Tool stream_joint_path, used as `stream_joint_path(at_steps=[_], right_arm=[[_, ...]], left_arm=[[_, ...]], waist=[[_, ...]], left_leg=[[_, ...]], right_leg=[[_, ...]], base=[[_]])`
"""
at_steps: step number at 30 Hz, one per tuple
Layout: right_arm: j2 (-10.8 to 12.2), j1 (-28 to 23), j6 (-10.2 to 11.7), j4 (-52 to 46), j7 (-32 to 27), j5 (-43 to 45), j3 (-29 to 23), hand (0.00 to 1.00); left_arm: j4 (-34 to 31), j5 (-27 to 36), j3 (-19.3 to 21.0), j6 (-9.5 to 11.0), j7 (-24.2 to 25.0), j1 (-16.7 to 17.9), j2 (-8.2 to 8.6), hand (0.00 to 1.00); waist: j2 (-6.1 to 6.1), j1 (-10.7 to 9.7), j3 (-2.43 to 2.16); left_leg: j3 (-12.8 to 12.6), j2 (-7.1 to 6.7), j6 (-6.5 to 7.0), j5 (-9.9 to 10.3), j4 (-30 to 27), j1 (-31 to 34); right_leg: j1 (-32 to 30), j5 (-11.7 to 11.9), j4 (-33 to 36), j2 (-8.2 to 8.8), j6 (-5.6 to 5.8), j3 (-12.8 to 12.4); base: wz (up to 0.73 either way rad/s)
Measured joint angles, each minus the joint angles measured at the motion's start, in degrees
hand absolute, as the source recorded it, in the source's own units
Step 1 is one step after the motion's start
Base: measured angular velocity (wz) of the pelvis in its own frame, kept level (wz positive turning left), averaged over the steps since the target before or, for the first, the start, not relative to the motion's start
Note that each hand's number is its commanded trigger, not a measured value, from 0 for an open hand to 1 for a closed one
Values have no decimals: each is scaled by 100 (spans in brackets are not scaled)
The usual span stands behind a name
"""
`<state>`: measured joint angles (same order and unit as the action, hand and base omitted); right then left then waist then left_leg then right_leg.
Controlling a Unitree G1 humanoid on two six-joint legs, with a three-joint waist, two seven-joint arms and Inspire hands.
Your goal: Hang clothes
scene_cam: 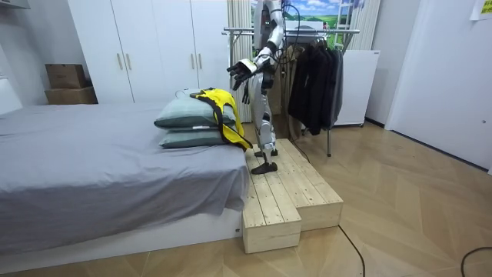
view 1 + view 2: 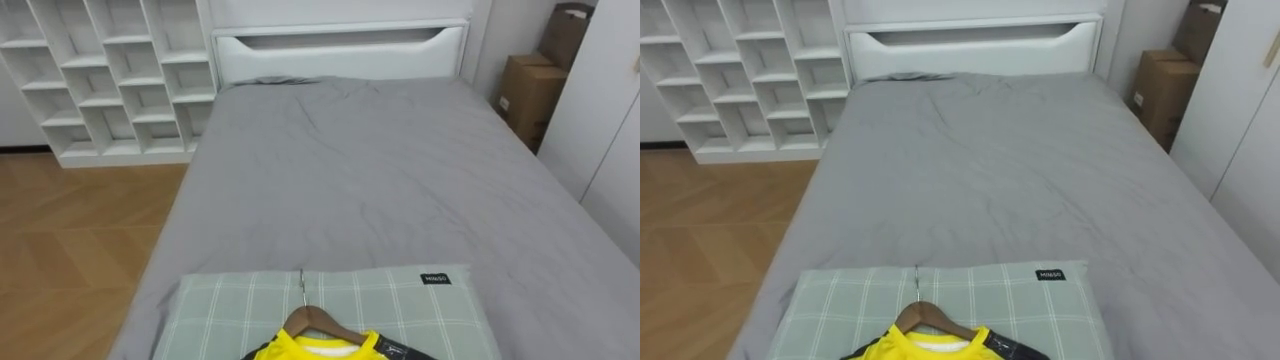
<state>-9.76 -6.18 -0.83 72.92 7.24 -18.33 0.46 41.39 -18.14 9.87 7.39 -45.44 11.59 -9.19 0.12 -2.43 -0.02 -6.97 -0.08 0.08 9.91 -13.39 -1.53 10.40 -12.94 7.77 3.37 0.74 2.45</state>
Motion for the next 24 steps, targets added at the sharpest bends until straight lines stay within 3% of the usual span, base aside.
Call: stream_joint_path(at_steps=[6, 11, 16, 21, 24], right_arm=[[-48, 60, 2, -46, 45, 398, -22, 0], [-156, 48, 0, -82, 119, 519, 0, 0], [-228, 4, 2, -76, 171, 616, -69, 0], [-282, -77, -20, -38, 166, 856, -179, 0], [-283, -65, -139, 89, 165, 1017, -176, 0]], left_arm=[[-143, -597, -255, 3, 8, -251, -10, 0], [-431, -905, -574, -60, 168, -460, -121, 0], [-431, -1137, -570, -75, 331, -752, -148, 0], [-431, -1137, -571, -87, 563, -774, -149, 0], [-433, -1135, -579, -120, 674, -834, -151, 0]], waist=[[24, -76, -19], [83, -200, -19], [81, -332, -6], [48, -436, 9], [30, -526, 18]], left_leg=[[90, -10, -1, 0, -5, 8], [99, -10, -1, 0, -7, 13], [84, -12, -1, -1, 6, 18], [65, -10, 0, -2, 5, -22], [31, -2, 0, -1, -7, -3]], right_leg=[[11, 3, 23, 1, -1, 69], [3, 3, 44, -1, -2, 94], [-10, 3, 48, -3, -1, 72], [-18, 0, 85, -4, 3, -15], [-56, 0, 101, -6, 3, -60]], base=[[4], [1], [0], [-8], [-5]])
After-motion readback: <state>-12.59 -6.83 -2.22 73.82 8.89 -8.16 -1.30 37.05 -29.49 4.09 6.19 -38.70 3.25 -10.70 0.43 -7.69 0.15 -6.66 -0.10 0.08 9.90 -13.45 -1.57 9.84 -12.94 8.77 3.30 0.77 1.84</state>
